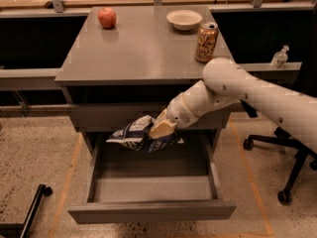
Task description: Place blue chip bag into middle drawer
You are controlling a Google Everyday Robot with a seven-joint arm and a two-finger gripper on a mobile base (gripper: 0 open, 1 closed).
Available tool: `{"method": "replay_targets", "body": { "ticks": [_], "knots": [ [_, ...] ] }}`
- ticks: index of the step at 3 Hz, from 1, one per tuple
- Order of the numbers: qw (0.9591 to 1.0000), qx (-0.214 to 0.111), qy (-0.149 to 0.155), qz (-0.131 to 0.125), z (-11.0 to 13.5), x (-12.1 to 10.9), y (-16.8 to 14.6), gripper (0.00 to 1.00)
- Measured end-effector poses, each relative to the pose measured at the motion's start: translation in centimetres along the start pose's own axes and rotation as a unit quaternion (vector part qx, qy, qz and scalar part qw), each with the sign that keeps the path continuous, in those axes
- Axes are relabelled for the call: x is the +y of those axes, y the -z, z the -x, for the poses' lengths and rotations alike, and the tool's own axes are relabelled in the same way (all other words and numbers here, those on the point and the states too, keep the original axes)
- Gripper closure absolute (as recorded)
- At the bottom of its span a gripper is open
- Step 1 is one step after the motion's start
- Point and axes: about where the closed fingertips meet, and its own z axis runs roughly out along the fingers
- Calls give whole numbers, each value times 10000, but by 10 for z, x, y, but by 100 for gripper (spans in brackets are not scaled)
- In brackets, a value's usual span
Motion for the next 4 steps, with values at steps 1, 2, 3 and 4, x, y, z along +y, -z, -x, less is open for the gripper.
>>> {"method": "replay_targets", "body": {
  "ticks": [1,2,3,4],
  "knots": [
    [9996,-90,-230,131,-45,-12,-43,100],
    [9992,-208,-280,195,-85,-26,-78,100],
    [9990,-217,-299,245,-90,-26,-84,100],
    [9993,46,-351,121,-95,-26,-87,100]
  ]
}}
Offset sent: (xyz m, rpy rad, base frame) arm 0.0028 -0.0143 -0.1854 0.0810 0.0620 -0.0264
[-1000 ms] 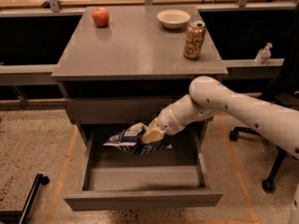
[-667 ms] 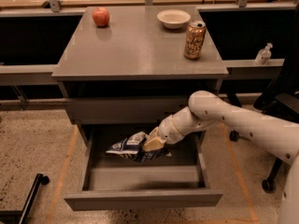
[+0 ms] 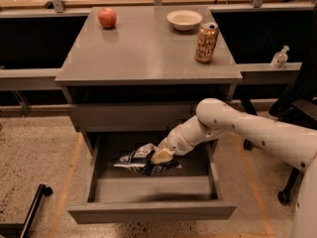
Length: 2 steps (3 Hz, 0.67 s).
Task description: Place blue chip bag into middle drawer
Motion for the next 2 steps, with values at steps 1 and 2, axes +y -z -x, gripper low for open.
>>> {"method": "replay_targets", "body": {
  "ticks": [1,2],
  "knots": [
    [9992,261,-126,-263,-25,-8,-15,100],
    [9980,340,-329,-428,-59,-25,-36,100]
  ]
}}
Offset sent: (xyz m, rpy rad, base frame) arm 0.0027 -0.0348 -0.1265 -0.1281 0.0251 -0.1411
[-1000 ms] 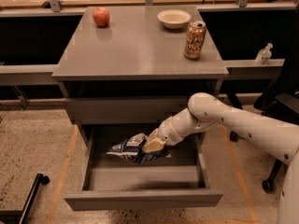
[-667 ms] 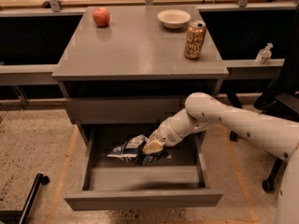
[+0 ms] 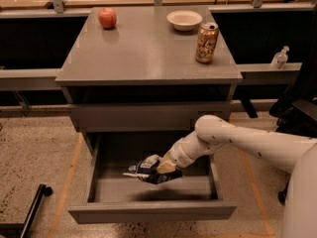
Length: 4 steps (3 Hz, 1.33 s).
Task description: Place blue chip bag into middle drawer
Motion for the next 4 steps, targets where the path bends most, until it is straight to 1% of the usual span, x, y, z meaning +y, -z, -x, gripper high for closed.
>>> {"method": "replay_targets", "body": {
  "ticks": [1,2,3,4],
  "knots": [
    [9995,-55,-305,-55,-33,-19,-24,100],
    [9982,-104,-580,-76,-58,-35,-43,82],
    [9968,-140,-784,-54,-72,-44,-55,58],
    [9959,-218,-874,-8,-76,-42,-56,35]
  ]
}}
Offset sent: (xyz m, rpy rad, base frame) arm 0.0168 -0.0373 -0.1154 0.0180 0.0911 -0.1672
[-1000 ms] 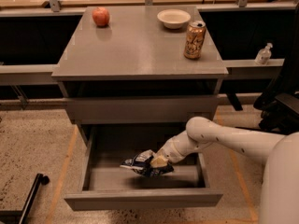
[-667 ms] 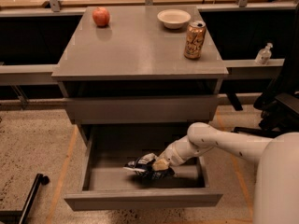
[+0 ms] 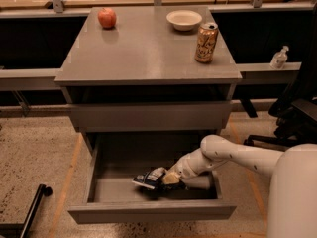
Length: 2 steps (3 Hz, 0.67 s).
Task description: Place blue chip bag into middle drawer
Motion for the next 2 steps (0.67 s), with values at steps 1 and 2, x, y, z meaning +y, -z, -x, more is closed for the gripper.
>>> {"method": "replay_targets", "body": {
  "ticks": [1,2],
  "knots": [
    [10000,12,8,17,0,1,-2,12],
    [10000,17,9,33,0,2,-4,0]
  ]
}}
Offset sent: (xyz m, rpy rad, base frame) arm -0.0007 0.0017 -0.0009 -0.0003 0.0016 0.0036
